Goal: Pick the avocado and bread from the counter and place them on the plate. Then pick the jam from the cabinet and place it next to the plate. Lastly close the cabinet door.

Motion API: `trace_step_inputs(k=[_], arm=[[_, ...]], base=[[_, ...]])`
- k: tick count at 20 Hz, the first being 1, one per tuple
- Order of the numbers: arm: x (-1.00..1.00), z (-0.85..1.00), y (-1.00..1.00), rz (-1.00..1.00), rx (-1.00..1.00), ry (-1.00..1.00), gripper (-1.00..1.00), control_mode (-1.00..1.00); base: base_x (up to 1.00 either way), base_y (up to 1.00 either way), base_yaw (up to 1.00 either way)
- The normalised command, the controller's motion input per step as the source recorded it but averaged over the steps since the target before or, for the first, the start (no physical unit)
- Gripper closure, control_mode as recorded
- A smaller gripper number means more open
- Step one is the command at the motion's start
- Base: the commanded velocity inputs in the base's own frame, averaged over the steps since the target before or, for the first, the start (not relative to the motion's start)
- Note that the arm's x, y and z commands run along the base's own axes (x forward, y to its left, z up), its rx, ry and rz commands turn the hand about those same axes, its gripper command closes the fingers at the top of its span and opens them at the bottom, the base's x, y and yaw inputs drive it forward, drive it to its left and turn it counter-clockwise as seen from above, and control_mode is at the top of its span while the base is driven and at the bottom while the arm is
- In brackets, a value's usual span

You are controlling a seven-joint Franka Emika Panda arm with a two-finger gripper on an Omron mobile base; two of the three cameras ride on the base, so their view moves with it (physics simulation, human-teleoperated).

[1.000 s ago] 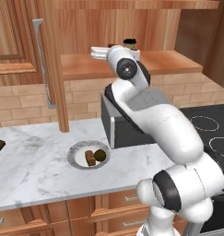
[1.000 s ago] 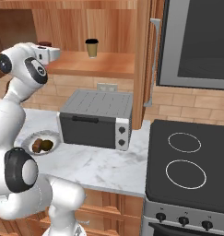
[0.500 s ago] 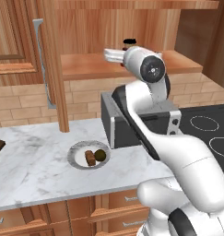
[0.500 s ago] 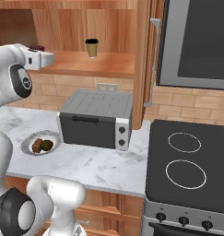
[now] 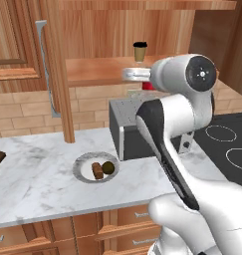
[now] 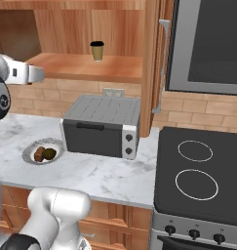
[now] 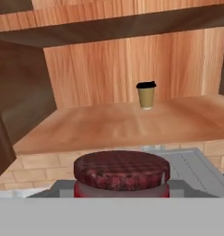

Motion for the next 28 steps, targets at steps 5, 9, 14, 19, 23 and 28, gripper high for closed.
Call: trace_step_inputs(k=[5, 9, 14, 19, 23, 28], arm=[[-0.60, -0.65, 0.06, 0.16, -0.10, 0.24, 1.00, -1.00], [-0.23, -0.88, 0.14, 0.16, -0.10, 0.22, 1.00, -1.00], [-0.09, -0.95, 0.22, 0.16, -0.11, 0.18, 1.00, -1.00], [-0.02, -0.85, 0.24, 0.17, -0.06, 0.08, 1.00, -1.00], [0.00, -0.68, 0.34, 0.17, 0.00, 0.00, 1.00, -1.00], [0.00, -0.46, 0.46, 0.15, 0.03, -0.04, 1.00, -1.00]], base=[[0.00, 0.00, 0.00], [0.00, 0.00, 0.00], [0.00, 0.00, 0.00], [0.00, 0.00, 0.00], [0.00, 0.00, 0.00], [0.00, 0.00, 0.00]])
